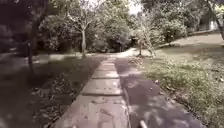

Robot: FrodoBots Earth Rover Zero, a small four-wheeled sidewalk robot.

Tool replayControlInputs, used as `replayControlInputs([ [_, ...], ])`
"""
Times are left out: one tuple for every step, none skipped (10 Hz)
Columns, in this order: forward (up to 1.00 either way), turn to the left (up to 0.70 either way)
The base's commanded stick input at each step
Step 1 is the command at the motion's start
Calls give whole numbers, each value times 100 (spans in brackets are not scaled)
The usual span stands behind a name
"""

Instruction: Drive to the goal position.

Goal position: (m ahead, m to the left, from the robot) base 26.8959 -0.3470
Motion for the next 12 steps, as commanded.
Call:
replayControlInputs([
  [70, 0],
  [70, 0],
  [70, 0],
  [70, 0],
  [70, 0],
  [70, 0],
  [70, 0],
  [70, 0],
  [70, 0],
  [70, 0],
  [70, 0],
  [70, 0],
])
